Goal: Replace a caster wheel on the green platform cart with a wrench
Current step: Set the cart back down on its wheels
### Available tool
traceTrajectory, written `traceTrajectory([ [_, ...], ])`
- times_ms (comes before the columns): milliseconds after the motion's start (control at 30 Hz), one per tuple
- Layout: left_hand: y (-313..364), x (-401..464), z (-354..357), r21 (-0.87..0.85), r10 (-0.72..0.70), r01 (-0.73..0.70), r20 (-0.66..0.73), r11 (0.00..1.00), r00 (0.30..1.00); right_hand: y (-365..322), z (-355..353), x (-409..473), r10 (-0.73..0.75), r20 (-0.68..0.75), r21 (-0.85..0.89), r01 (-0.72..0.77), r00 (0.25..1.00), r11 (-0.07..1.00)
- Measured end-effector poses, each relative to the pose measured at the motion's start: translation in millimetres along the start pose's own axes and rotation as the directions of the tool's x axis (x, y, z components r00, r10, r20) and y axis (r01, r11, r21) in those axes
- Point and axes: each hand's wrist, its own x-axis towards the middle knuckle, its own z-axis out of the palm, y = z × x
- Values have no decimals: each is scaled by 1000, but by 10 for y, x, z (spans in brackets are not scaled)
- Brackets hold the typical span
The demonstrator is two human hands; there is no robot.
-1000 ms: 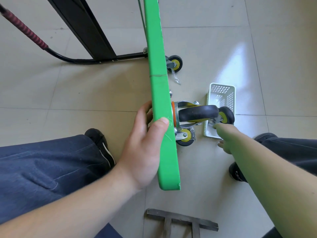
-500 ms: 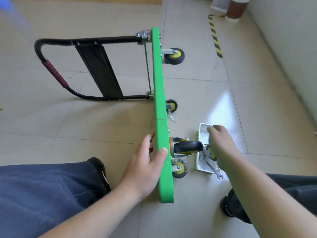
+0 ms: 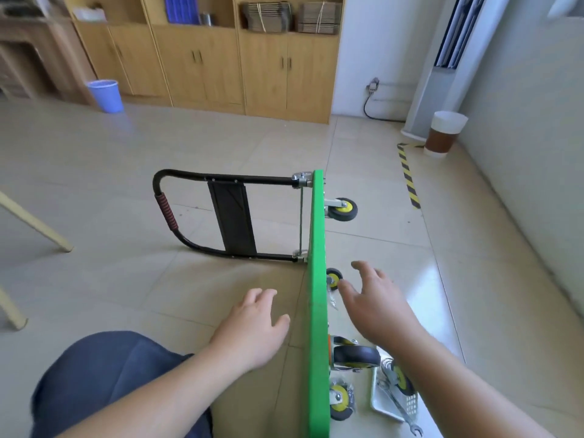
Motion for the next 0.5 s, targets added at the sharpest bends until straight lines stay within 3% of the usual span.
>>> traceTrajectory([
  [367, 10, -124, -570, 72, -107, 115, -100, 991, 989, -707, -38, 122, -182, 123, -88, 193, 976, 977],
  [500, 36, -7, -685, 121, -106, 122, -128, 985, 986, -783, -23, 299, -185, 150, -140, 206, 971, 968],
])
